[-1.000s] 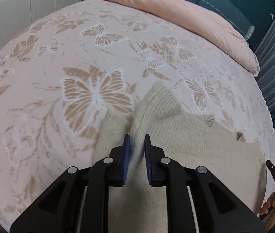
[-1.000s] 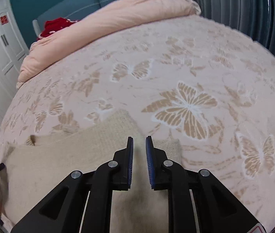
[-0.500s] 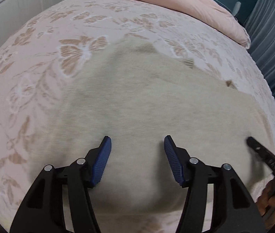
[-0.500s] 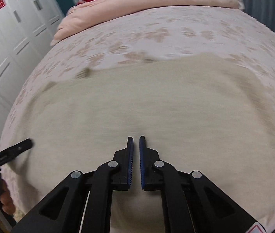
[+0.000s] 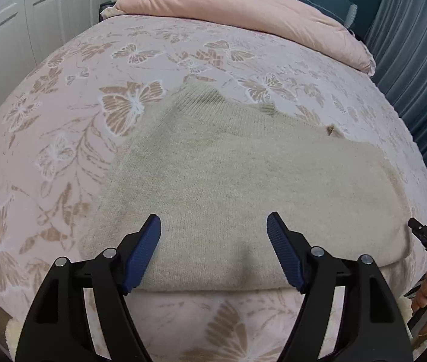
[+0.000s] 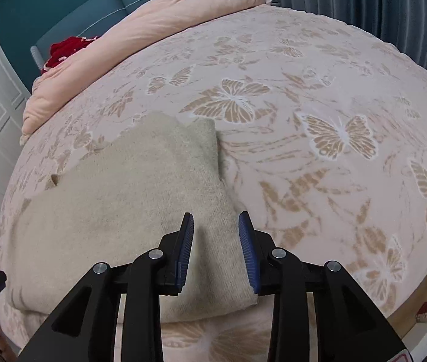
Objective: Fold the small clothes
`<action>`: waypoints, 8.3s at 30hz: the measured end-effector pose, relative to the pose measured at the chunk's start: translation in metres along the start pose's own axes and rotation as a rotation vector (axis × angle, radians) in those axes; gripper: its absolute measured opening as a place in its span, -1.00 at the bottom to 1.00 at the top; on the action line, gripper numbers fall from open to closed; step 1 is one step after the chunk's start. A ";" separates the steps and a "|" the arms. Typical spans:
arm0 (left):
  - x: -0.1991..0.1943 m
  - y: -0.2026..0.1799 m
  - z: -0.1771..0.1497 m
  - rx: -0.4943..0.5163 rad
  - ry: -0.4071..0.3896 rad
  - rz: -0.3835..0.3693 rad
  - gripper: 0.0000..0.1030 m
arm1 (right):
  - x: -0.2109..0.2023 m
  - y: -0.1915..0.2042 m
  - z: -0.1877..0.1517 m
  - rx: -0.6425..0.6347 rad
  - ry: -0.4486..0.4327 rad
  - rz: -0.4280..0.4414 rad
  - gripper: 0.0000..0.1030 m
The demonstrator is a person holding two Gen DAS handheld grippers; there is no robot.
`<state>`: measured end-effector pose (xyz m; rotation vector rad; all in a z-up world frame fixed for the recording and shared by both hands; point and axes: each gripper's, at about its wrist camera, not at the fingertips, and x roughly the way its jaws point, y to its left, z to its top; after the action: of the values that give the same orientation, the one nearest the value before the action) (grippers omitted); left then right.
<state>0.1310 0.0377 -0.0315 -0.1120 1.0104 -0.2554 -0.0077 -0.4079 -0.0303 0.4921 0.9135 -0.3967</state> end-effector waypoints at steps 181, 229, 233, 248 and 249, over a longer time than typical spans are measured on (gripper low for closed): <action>0.020 -0.093 -0.082 0.068 0.144 -0.107 0.03 | -0.071 -0.035 -0.017 0.117 -0.040 0.193 -0.35; 0.026 -0.187 -0.008 0.067 0.120 -0.211 0.75 | -0.043 -0.004 0.052 -0.016 -0.007 0.349 -0.87; 0.041 -0.182 -0.005 0.044 0.136 -0.206 0.76 | -0.001 -0.030 0.036 -0.013 0.093 0.239 -0.86; 0.124 -0.133 -0.010 -0.222 0.336 -0.404 0.91 | 0.058 -0.053 0.005 0.192 0.287 0.452 0.58; 0.125 -0.133 -0.010 -0.233 0.330 -0.413 0.91 | 0.066 -0.052 0.002 0.220 0.313 0.477 0.61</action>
<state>0.1642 -0.1237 -0.1122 -0.5060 1.3405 -0.5446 0.0032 -0.4590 -0.0961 0.9691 1.0205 0.0190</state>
